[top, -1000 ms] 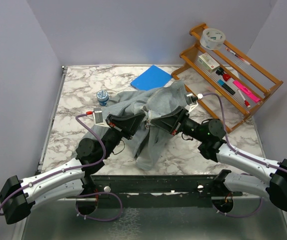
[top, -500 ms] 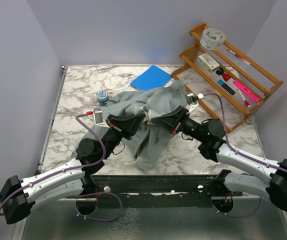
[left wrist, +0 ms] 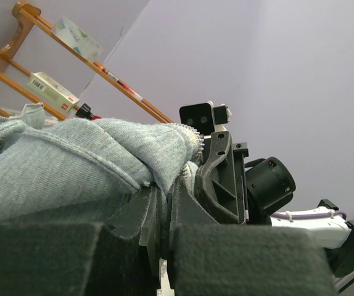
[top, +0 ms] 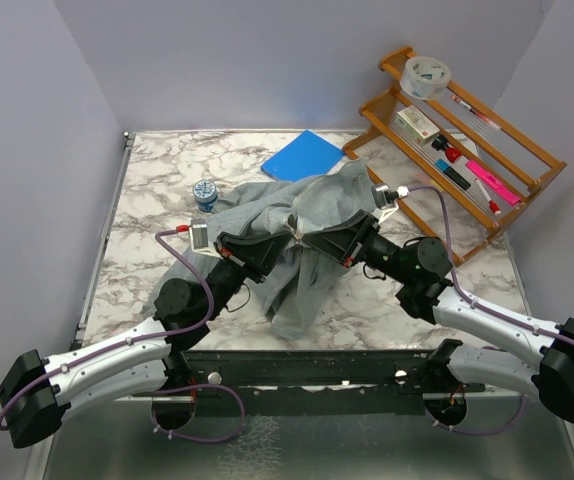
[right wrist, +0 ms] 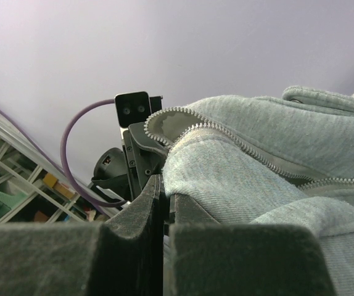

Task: Zip up the jacket
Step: Insert the zipper into the jacket.

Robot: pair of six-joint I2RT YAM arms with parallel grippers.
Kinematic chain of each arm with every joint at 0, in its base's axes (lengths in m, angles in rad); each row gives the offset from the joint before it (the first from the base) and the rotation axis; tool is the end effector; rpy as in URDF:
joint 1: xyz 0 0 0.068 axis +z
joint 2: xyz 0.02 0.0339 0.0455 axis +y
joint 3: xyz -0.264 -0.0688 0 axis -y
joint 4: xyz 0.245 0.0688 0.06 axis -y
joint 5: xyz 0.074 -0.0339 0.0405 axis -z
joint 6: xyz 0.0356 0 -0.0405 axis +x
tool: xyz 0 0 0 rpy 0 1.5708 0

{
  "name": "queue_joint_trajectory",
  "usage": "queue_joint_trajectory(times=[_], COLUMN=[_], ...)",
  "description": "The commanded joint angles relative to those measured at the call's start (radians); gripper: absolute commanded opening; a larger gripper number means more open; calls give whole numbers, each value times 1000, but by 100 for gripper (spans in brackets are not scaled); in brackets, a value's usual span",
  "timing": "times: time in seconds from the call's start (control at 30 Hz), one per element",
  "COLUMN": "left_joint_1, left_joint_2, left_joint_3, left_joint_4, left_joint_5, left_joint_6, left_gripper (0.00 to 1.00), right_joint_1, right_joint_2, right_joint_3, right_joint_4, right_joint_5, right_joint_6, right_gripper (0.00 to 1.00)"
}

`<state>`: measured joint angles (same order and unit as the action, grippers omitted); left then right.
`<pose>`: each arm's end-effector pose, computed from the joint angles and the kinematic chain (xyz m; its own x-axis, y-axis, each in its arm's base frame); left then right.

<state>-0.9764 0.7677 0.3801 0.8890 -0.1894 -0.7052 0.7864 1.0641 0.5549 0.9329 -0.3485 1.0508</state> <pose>0.1036 -0.1413 0.3122 -0.2625 -0.7484 -0.6091 0.7237 0.2648 -0.6373 0.1560 0.1735 0.3215 -0.6239 0.5296 -0.5748 -0.6919 -0.0321 0.7213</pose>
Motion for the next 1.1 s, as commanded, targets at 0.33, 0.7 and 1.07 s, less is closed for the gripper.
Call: queue_joint_trajectory(times=[0.33,0.7,1.07], left_joint_1=[-2,-2,-2], left_joint_2=[-4,-32,-49], left_joint_3=[37,91,163], left_joint_4=[97,182,153], left_joint_5=[-69,-27,76], left_joint_6=[8,90,250], left_gripper=[0,0,0], right_joint_1=[8,8,8], right_joint_2=[-23,-50,3], right_joint_3=[62,136,98], right_joint_4=[13,74,265], right_joint_5=[-40,-78,-138], right_joint_6=[-73,-282,-301], right_gripper=[0,1,0])
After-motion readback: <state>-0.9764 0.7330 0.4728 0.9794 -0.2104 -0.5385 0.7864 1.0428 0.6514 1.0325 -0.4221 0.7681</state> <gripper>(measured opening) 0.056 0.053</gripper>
